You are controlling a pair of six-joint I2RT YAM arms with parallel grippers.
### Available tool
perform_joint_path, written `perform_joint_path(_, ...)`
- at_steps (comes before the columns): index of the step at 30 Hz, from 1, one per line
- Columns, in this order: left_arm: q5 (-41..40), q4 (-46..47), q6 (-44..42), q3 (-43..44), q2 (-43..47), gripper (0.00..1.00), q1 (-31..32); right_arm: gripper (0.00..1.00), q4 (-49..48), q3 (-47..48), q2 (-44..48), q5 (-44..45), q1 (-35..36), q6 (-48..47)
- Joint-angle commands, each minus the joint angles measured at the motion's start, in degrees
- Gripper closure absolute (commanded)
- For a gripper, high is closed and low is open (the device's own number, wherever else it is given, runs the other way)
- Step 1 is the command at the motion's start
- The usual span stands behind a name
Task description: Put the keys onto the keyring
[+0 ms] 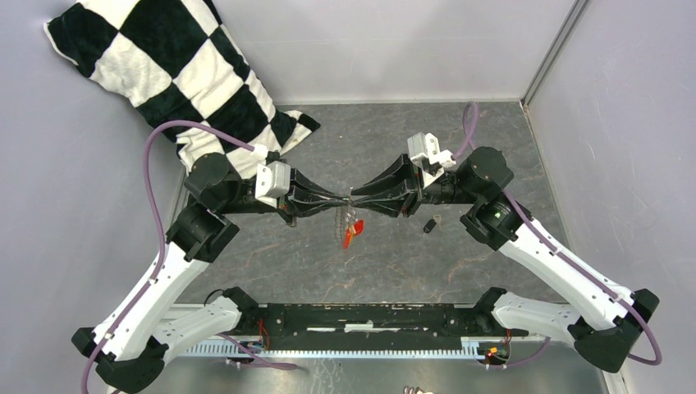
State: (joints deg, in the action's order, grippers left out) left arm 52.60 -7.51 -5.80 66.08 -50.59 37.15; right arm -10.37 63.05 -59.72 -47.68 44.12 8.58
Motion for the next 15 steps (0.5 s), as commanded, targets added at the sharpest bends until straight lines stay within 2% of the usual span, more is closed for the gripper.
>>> perform_joint_path(1, 0.5, 2.2, -0.4, -0.4, 0.5, 0.98, 0.2, 0.7, -4.1, 3.1, -0.5, -1.9, 0.1, 3.0)
perform_joint_path(6, 0.2, 2.2, -1.6, -0.3, 0.3, 0.98, 0.2, 0.74, -3.3, 2.9, -0.6, -2.5, 0.0, 3.2)
perform_joint_path(10, 0.1, 3.2, -1.4, 0.0, 0.1, 0.98, 0.2, 0.83, -1.6, 3.0, -0.5, -1.7, 0.1, 2.3)
perform_joint_path(15, 0.4, 3.2, -1.4, -0.4, 0.0, 0.98, 0.2, 0.88, -0.9, 3.4, -0.7, -1.2, 0.0, 2.1)
